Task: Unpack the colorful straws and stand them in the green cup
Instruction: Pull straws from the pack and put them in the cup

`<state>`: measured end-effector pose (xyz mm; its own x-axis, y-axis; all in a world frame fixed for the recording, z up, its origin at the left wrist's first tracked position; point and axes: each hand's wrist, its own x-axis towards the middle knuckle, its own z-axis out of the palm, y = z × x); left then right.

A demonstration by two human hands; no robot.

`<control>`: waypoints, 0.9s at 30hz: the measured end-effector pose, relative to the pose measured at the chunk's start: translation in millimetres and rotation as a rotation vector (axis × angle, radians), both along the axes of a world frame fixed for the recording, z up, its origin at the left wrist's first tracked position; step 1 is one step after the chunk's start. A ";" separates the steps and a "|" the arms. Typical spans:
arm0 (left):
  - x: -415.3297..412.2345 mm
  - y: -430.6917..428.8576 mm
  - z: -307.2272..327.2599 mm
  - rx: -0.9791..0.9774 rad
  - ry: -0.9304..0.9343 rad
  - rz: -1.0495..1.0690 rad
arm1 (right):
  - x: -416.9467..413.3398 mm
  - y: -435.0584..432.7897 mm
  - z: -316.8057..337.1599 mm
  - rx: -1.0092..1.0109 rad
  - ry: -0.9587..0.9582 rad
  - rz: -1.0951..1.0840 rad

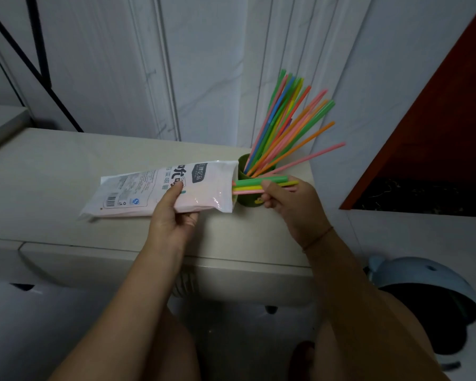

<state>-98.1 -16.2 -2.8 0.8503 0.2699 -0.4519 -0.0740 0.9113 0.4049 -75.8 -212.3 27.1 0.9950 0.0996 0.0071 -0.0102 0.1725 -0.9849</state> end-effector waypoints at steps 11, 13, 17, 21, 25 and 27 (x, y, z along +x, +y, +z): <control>3.7 2.0 -1.6 0.033 0.011 0.009 | 4.9 -7.7 4.7 0.290 0.102 -0.014; 3.7 -3.8 -2.6 0.033 0.009 -0.001 | 1.1 3.7 1.3 0.311 0.096 0.020; 2.7 -5.6 -2.4 0.034 0.008 -0.003 | -3.4 13.9 -5.3 0.293 0.057 0.050; 1.7 7.6 -2.8 0.029 0.019 0.038 | 1.2 0.9 2.7 0.267 0.054 -0.076; 0.4 20.8 -4.2 0.024 0.046 0.084 | 11.3 -23.7 13.1 0.274 0.036 -0.183; 0.1 24.2 -4.8 0.020 0.060 0.098 | 15.3 -36.0 17.8 0.253 0.000 -0.217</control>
<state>-98.1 8.0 -7.6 0.7908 0.3599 -0.4951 -0.1373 0.8925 0.4296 -60.5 -248.3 45.0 0.9929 -0.1191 0.0044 0.0532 0.4098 -0.9106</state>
